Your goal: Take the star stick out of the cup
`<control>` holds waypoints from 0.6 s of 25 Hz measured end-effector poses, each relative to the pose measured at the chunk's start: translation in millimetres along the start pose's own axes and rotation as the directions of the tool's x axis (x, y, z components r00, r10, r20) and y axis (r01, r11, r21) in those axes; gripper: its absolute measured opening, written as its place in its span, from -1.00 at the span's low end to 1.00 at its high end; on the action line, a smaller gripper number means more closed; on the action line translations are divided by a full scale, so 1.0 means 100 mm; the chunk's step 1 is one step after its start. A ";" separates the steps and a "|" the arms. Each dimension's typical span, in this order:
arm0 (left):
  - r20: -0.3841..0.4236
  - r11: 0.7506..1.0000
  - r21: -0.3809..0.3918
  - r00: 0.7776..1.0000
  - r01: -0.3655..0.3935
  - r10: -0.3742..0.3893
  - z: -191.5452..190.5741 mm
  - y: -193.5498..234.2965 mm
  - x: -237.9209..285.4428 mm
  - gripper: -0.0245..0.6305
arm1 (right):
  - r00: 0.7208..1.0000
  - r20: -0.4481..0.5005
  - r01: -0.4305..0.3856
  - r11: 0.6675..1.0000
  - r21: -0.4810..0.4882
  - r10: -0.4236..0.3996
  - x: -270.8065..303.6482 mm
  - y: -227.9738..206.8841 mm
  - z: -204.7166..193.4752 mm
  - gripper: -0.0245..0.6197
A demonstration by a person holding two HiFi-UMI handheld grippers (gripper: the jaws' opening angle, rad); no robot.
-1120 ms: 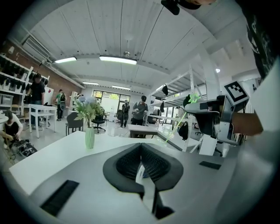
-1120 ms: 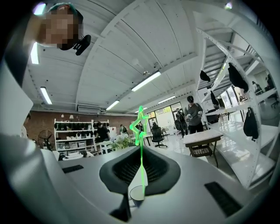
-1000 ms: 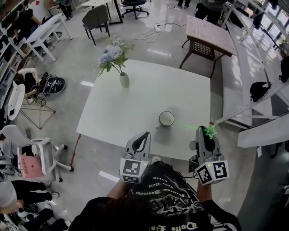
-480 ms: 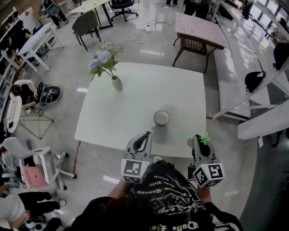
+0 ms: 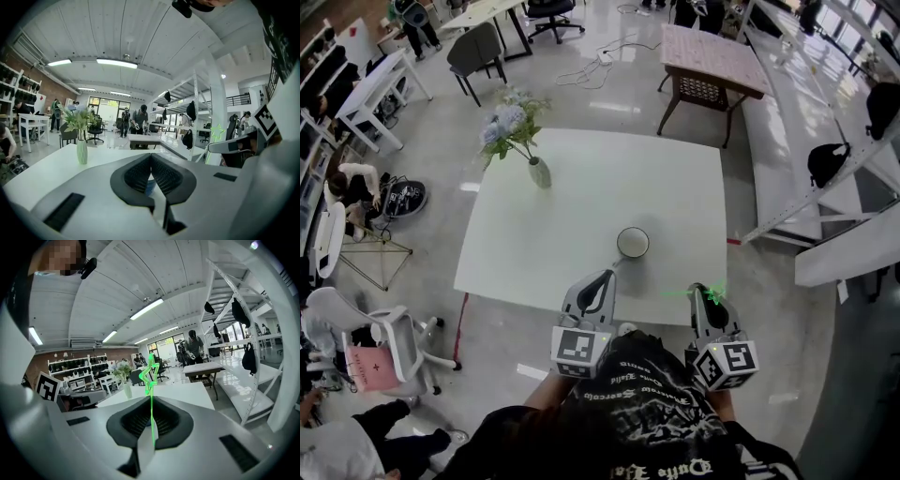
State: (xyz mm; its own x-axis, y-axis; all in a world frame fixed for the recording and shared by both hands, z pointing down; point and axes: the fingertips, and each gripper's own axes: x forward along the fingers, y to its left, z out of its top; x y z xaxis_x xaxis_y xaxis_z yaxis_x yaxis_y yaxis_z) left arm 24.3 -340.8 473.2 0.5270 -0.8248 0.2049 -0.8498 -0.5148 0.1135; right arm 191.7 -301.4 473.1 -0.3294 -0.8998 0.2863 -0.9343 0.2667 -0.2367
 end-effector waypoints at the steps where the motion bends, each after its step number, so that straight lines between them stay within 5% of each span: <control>1: 0.000 1.000 0.000 1.000 -0.002 0.002 0.00 -0.01 0.01 -0.86 | 1.000 0.001 -0.002 1.000 -0.004 0.002 0.00 -0.01 0.00 -0.88; 15: -0.007 0.999 0.001 0.999 -0.037 0.037 -0.04 -0.02 -0.08 -0.86 | 0.999 -0.014 -0.033 0.993 -0.114 0.032 0.07 0.09 0.00 -0.88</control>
State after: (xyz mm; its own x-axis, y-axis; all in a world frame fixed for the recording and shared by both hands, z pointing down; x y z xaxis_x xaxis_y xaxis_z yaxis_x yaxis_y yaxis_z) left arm 21.6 -332.0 475.4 0.4950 -0.8416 0.2160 -0.8687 -0.4840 0.1053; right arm 181.1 -305.9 472.7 -0.3606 -0.8858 0.2920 -0.9324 0.3338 -0.1389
